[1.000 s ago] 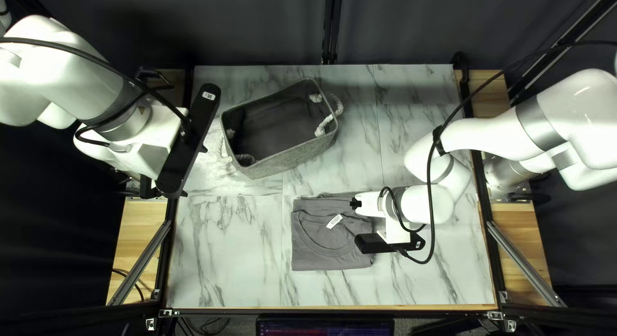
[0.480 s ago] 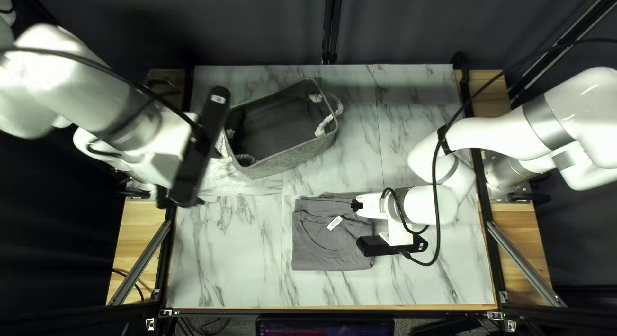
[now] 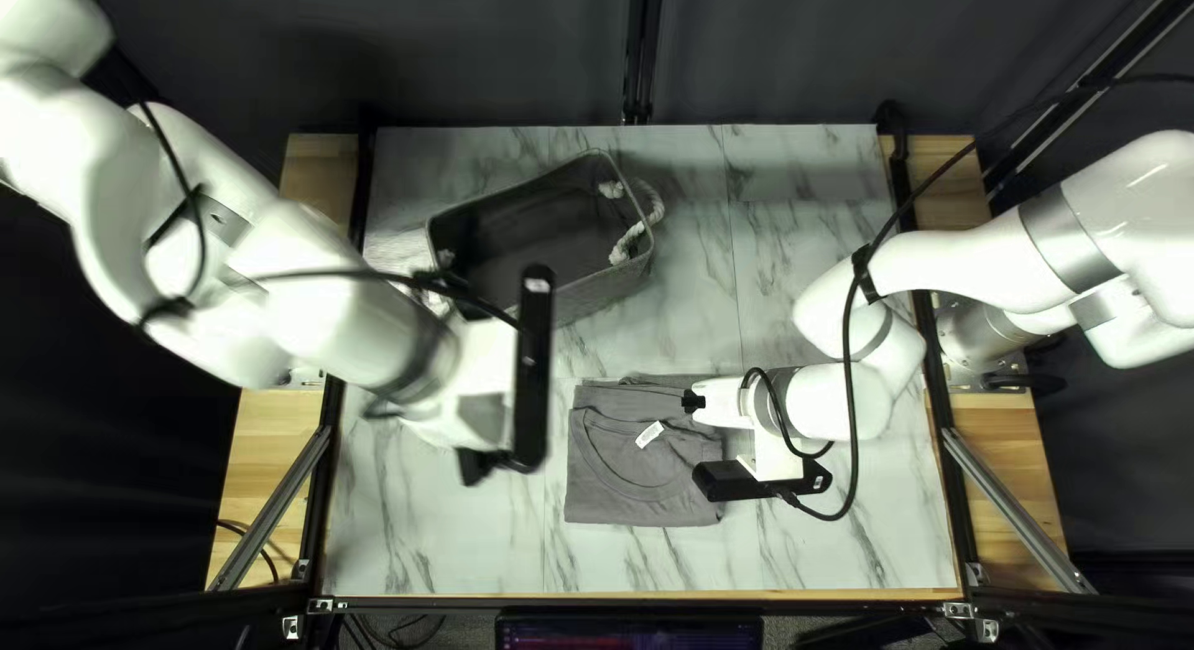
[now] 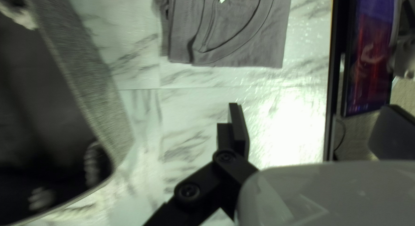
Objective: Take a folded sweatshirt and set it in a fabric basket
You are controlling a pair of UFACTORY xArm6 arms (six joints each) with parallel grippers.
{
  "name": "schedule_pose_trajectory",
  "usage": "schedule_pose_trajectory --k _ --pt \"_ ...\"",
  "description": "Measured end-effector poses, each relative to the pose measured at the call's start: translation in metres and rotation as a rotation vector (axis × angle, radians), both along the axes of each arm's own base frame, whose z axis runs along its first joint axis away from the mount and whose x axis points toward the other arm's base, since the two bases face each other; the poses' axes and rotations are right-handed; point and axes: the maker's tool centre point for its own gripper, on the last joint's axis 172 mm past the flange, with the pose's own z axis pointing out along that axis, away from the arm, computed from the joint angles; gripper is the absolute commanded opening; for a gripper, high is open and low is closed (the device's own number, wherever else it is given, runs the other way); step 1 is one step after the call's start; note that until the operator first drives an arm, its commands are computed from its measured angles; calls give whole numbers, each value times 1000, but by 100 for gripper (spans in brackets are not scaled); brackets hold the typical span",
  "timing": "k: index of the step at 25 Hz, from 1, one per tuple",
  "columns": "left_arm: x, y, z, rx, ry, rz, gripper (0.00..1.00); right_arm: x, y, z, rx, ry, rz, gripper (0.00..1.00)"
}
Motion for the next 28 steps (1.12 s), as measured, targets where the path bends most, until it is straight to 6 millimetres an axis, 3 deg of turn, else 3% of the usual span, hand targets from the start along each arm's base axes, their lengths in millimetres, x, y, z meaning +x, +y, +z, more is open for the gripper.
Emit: schedule_pose_trajectory --k 3,6,17,22,28 --pt "7 -11 -26 -38 21 1 100 -1 1 3 -1 -2 -1 0" --pt "10 -17 -39 -59 32 -5 100 -4 2 4 0 -3 -2 0" --pt "11 -18 -41 -64 32 -6 100 -6 5 4 14 0 3 0" --pt "16 -19 -31 -54 3 5 100 -6 8 4 24 0 13 0" --pt "42 -13 -66 -120 -6 90 100 -8 11 9 23 -6 11 0"
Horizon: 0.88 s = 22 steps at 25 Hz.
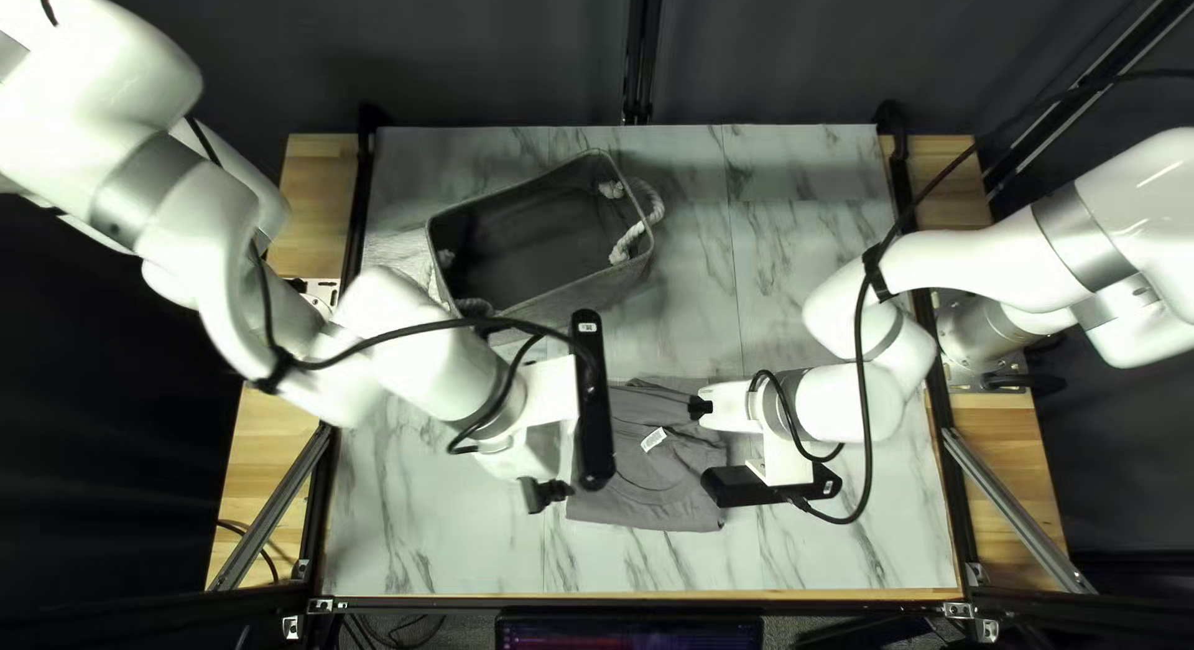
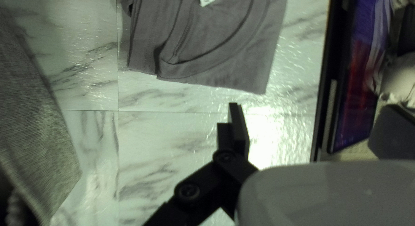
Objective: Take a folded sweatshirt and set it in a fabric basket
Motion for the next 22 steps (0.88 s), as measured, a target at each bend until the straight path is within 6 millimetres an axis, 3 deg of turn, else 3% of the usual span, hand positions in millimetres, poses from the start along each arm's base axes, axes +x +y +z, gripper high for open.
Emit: schedule_pose_trajectory --k 6,12,17,22 --pt "11 4 -47 -80 -7 83 100 -3 0 2 -3 -3 -4 0" --pt "13 17 -74 -120 -4 83 100 -2 0 -1 -2 1 -4 0" --pt "16 42 -97 -89 1 53 100 -2 0 -2 -1 3 -4 0" --pt "14 55 -115 -55 8 36 100 -2 -1 -4 0 5 -5 0"
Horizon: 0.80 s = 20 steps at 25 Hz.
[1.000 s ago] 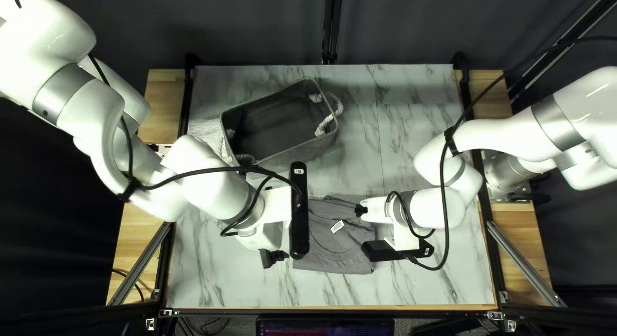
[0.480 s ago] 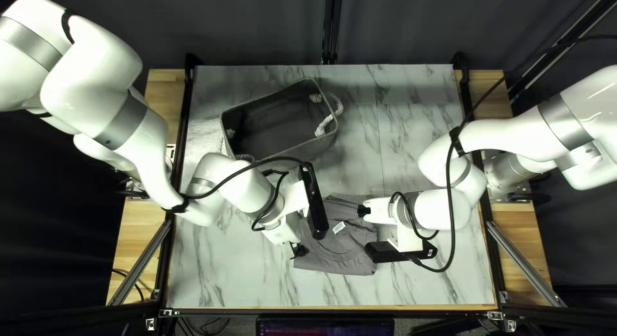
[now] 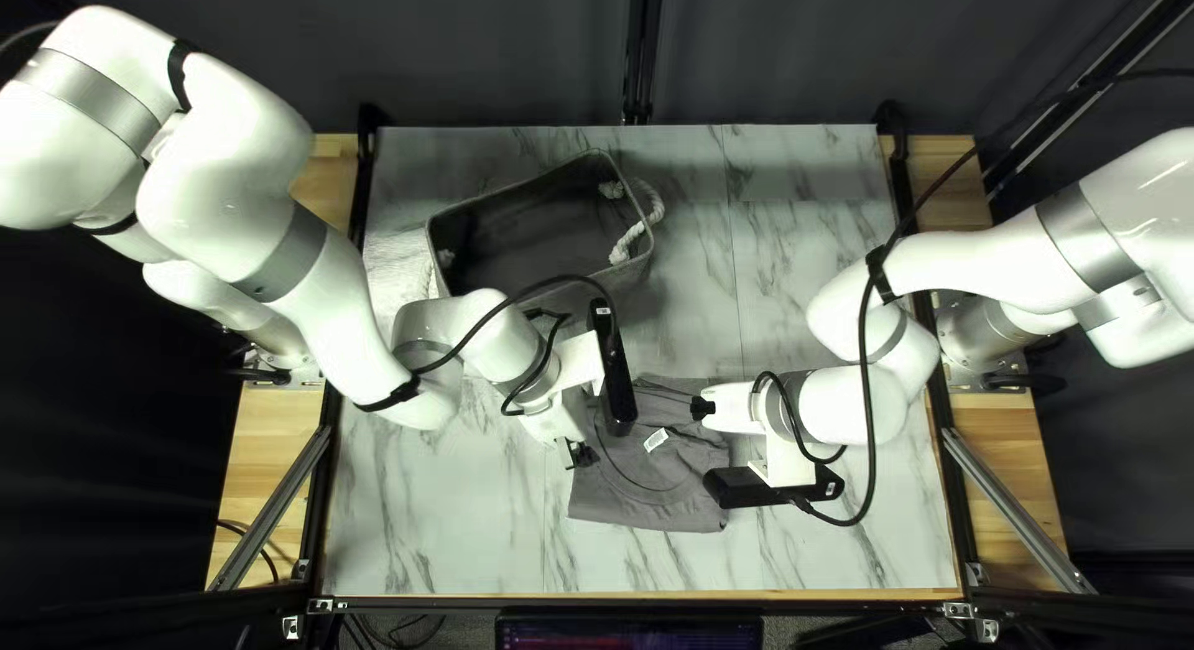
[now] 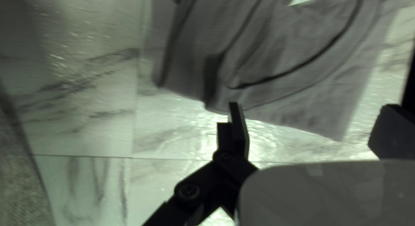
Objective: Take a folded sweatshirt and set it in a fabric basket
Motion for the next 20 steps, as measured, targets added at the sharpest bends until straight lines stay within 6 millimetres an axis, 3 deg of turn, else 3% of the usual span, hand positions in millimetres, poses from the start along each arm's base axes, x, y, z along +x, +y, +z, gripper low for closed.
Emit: schedule_pose_trajectory --k 11,20 --pt "-5 26 -26 2 4 9 100 0 -1 -1 3 2 3 0" --pt "8 36 -40 1 18 9 100 0 -1 -2 3 4 3 0"
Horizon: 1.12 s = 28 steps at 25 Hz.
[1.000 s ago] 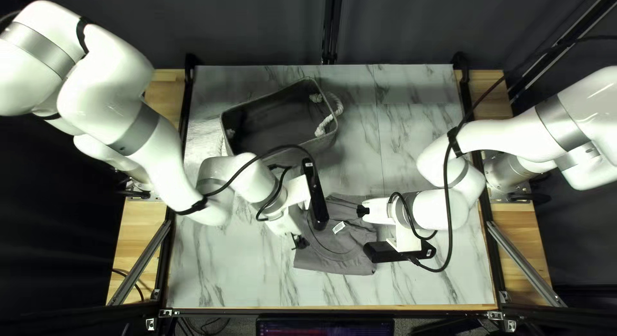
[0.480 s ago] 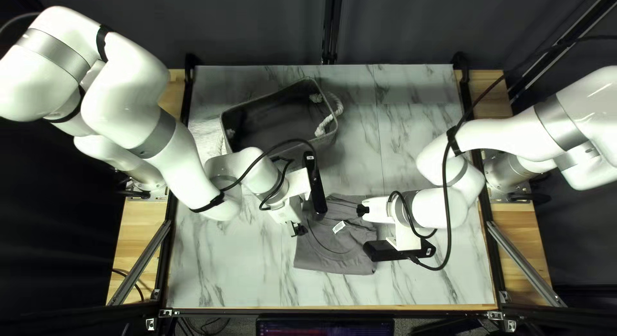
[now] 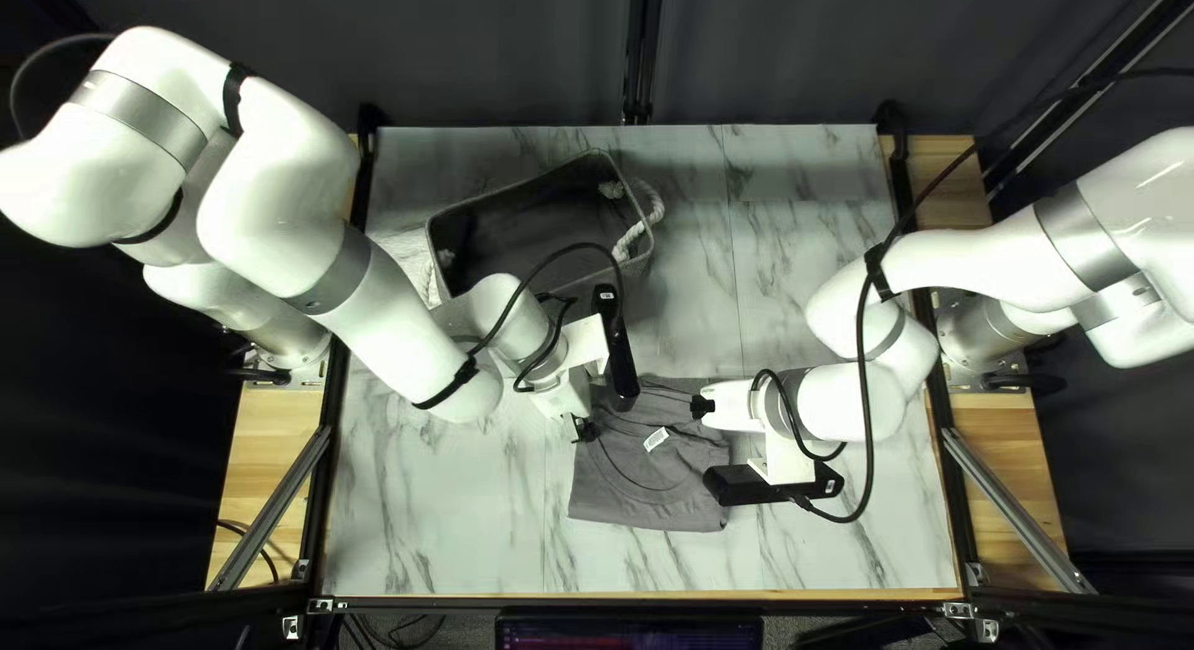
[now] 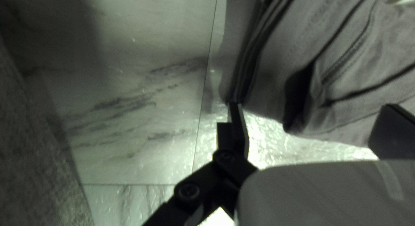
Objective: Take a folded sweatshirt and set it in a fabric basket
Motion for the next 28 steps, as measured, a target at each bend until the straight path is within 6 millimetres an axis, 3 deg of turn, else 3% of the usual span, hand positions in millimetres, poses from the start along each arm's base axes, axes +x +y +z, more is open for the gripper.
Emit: schedule_pose_trajectory --k 22,23,24,25,26,28 --pt "5 4 -9 5 25 -4 100 0 4 2 -9 -3 7 0" --pt "5 4 -10 5 28 -6 90 0 5 2 -10 -3 7 0" --pt "5 3 -11 4 30 -7 62 0 5 2 -10 -4 6 0" --pt "5 3 -12 3 32 -9 13 0 5 2 -10 -4 6 0" --pt "5 3 -13 1 34 -10 12 0 5 2 -11 -4 6 0" --pt "5 1 -15 -2 41 -17 0 0 5 2 -11 -4 6 0"
